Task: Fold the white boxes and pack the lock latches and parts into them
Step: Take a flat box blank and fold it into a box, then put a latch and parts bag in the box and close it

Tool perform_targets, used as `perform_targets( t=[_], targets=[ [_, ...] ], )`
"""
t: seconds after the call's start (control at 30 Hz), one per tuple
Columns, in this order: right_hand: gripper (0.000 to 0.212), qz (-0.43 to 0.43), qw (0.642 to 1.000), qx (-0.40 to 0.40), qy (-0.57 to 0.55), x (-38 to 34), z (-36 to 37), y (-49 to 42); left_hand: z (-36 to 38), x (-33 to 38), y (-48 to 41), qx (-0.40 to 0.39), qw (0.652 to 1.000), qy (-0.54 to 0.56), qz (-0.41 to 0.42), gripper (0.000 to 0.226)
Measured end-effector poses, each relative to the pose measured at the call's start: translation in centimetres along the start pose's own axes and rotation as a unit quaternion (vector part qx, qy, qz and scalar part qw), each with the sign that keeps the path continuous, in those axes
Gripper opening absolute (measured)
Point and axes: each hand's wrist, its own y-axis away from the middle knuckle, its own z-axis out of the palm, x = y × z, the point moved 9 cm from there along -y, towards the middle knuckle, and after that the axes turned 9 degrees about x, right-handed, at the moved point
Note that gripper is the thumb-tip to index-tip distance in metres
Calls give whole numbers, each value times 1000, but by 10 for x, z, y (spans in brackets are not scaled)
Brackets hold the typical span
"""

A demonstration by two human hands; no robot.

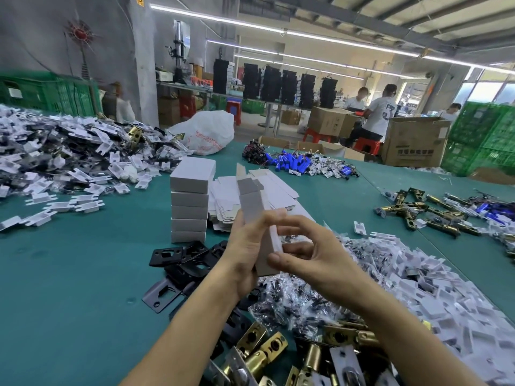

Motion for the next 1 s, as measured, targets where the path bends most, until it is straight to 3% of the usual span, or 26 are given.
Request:
perform_targets(
  t=[0.1,0.2,0.3,0.4,0.57,0.73,1.0],
  targets=[
    [47,26,996,11,89,10,-8,-1,-10,5,-4,62,997,-30,41,57],
    [33,62,969,-25,236,22,-20,1,-32,18,-10,153,978,-89,111,46],
    [16,110,918,-143,353,37,-26,12,-42,21,-13,173,975,-73,115,56],
    [22,194,872,-232,386,52,-30,29,-39,18,-13,157,977,-94,107,80],
    [33,235,813,-242,475,59,-39,41,-47,19,-15,158,976,-85,126,97],
    [33,235,831,-240,443,57,-35,44,-47,17,-17,155,973,-104,132,109],
    [15,224,902,-187,319,39,-63,38,-40,-2,-24,119,974,-168,93,84]
  ],
)
